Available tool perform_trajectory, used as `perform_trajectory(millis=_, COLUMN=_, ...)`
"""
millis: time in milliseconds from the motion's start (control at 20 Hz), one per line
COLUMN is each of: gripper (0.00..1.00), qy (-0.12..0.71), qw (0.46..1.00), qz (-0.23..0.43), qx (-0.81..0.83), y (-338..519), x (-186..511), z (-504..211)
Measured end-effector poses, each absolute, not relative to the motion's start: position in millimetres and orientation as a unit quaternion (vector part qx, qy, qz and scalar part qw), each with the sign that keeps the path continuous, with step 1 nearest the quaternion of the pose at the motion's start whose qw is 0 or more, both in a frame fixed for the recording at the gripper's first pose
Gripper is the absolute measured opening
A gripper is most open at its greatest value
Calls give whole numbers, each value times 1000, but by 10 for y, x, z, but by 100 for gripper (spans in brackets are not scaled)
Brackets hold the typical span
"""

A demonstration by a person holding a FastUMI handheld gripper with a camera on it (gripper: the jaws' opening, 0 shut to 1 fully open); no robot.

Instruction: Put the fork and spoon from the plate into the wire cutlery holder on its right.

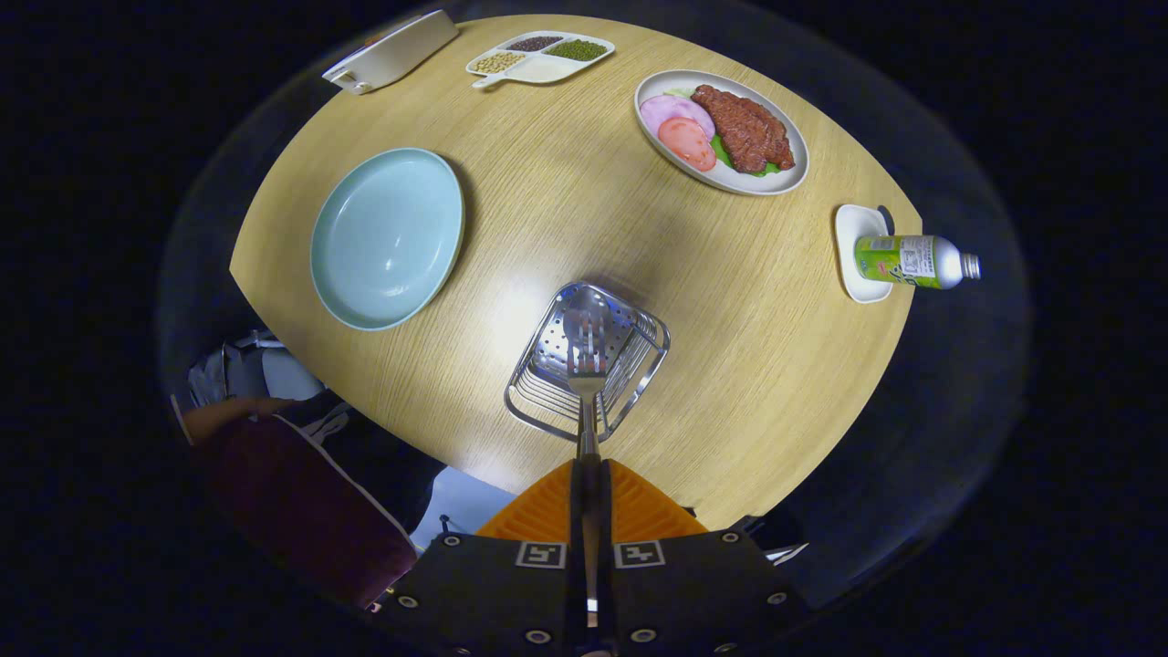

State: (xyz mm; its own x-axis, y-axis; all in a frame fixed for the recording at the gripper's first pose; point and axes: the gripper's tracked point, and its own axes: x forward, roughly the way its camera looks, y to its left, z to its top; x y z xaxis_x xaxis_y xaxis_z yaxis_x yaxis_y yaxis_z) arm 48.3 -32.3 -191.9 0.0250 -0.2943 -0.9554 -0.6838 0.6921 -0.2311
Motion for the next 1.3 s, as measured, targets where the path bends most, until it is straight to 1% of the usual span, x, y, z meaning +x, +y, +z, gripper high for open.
perform_trajectory(millis=150, gripper=5, qy=689, qw=604, qz=158, qx=-367, y=-308, x=541, z=-2021)
perform_trajectory(millis=400, gripper=5, qy=694, qw=606, qz=156, qx=-357, y=-296, x=545, z=-2145)
perform_trajectory(millis=550, gripper=10, qy=682, qw=619, qz=160, qx=-354, y=-271, x=549, z=-2108)
perform_trajectory(millis=650, gripper=14, qy=668, qw=638, qz=160, qx=-348, y=-241, x=567, z=-2053)
perform_trajectory(millis=750, gripper=28, qy=644, qw=673, qz=158, qx=-328, y=-197, x=632, z=-1957)
perform_trajectory(millis=850, gripper=50, qy=611, qw=718, qz=157, qx=-294, y=-89, x=709, z=-1839)
perform_trajectory(millis=1000, gripper=73, qy=537, qw=793, qz=155, qx=-242, y=73, x=826, z=-1538)
perform_trajectory(millis=1050, gripper=75, qy=508, qw=817, qz=159, qx=-223, y=139, x=859, z=-1405)
perform_trajectory(millis=1100, gripper=81, qy=476, qw=841, qz=160, qx=-203, y=184, x=886, z=-1245)
perform_trajectory(millis=1150, gripper=83, qy=442, qw=863, qz=158, qx=-188, y=197, x=922, z=-1084)
perform_trajectory(millis=1200, gripper=88, qy=402, qw=887, qz=151, qx=-173, y=164, x=963, z=-909)
perform_trajectory(millis=1250, gripper=90, qy=368, qw=906, qz=142, qx=-156, y=133, x=993, z=-750)
perform_trajectory(millis=1300, gripper=94, qy=341, qw=921, qz=134, qx=-134, y=109, x=974, z=-607)
